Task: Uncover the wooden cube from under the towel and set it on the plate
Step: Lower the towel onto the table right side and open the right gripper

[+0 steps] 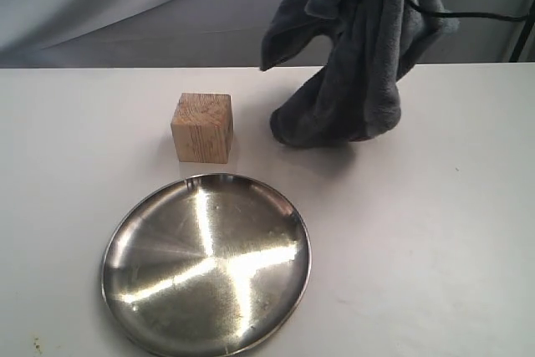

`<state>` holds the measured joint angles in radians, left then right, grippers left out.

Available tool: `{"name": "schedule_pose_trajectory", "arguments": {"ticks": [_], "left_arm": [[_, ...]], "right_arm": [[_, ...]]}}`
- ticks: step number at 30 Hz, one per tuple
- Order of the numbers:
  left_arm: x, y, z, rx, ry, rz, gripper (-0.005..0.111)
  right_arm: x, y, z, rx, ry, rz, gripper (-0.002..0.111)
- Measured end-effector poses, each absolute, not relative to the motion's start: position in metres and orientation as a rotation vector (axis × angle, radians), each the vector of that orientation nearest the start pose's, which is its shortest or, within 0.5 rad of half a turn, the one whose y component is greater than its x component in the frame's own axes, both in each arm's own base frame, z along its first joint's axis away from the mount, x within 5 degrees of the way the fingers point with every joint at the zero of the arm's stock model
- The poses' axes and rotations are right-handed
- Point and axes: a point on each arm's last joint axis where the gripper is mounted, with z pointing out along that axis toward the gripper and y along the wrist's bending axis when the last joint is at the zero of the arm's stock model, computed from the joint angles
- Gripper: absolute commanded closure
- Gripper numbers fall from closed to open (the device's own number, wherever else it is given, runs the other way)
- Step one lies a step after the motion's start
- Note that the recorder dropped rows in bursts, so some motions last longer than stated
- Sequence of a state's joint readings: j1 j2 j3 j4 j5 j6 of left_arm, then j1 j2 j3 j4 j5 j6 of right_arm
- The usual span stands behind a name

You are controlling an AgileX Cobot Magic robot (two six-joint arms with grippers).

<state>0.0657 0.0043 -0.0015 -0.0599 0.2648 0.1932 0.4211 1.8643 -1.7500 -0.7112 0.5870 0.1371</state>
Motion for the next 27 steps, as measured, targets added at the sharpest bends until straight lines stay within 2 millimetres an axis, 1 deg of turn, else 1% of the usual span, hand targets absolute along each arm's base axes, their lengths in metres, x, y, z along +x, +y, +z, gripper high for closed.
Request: {"name": "schedule_pose_trajectory", "arguments": {"ticks": [4, 8, 12, 17, 19, 22, 24, 27], "left_arm": [[0.055, 0.002, 0.190, 0.072, 1.751, 0.133, 0.107], [0.055, 0.002, 0.190, 0.072, 1.751, 0.133, 0.107], [0.055, 0.002, 0.190, 0.072, 1.751, 0.133, 0.107], [0.055, 0.002, 0.190, 0.072, 1.751, 0.133, 0.107], [0.055, 0.002, 0.190, 0.072, 1.751, 0.133, 0.107], [0.055, 0.002, 0.190, 0.072, 1.751, 0.133, 0.107], [0.055, 0.002, 0.190, 0.072, 1.751, 0.133, 0.107], [0.055, 0.002, 0.190, 0.072, 1.751, 0.133, 0.107]], "right_arm": [[0.413, 0.143, 0.354, -0.685, 2.038, -0.478, 0.108], [0.408, 0.146, 0.341, -0.709, 2.137, -0.410, 0.108], [0.403, 0.152, 0.322, -0.761, 2.215, -0.300, 0.108], [0.398, 0.153, 0.297, -0.795, 2.268, -0.247, 0.108], [0.398, 0.149, 0.288, -0.787, 2.282, -0.239, 0.108], [0.401, 0.137, 0.275, -0.747, 2.312, -0.233, 0.108], [0.404, 0.130, 0.263, -0.714, 2.346, -0.216, 0.108], [0.409, 0.122, 0.239, -0.645, 2.416, -0.152, 0.108]]}}
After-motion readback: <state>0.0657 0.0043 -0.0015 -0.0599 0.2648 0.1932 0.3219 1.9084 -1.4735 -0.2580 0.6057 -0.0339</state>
